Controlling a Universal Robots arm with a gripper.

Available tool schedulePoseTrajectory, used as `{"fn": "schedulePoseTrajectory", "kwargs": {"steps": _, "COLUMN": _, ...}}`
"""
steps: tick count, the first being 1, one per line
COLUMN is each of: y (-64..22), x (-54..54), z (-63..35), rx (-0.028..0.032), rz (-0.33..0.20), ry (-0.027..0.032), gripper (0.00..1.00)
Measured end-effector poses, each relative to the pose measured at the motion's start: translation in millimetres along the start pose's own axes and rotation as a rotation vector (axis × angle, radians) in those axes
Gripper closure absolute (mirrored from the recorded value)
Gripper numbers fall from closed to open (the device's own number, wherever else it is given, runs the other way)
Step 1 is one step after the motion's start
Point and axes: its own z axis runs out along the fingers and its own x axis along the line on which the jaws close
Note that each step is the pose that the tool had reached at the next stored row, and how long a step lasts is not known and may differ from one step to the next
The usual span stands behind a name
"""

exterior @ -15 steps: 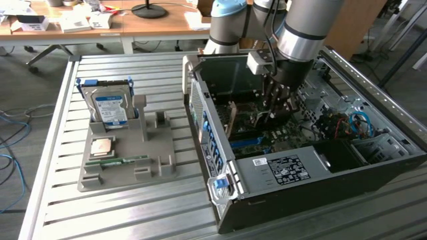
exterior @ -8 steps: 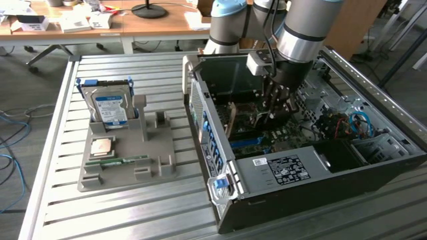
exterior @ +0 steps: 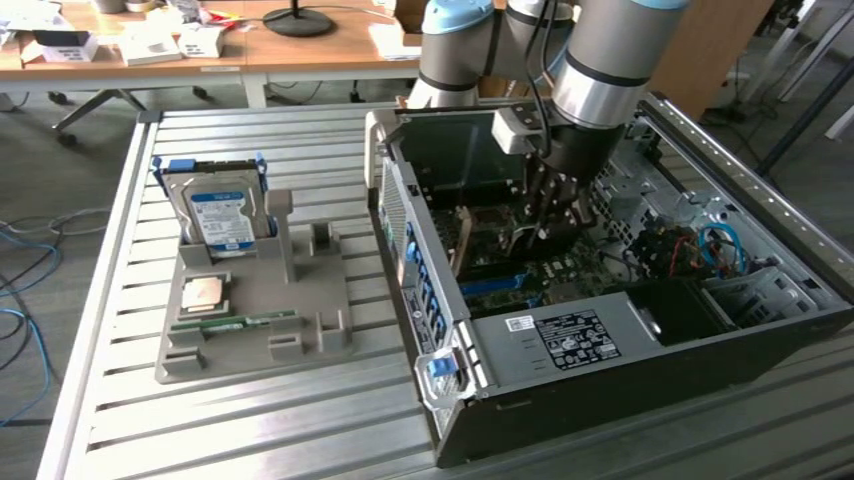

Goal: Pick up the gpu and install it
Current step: 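Insert the gpu into the slot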

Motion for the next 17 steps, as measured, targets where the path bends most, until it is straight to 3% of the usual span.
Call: {"fn": "schedulePoseTrajectory", "kwargs": {"steps": 17, "y": 5.2, "x": 0.0, "z": 4.4, "rx": 0.0074, "rz": 0.0, "ry": -0.0072, "gripper": 0.74}}
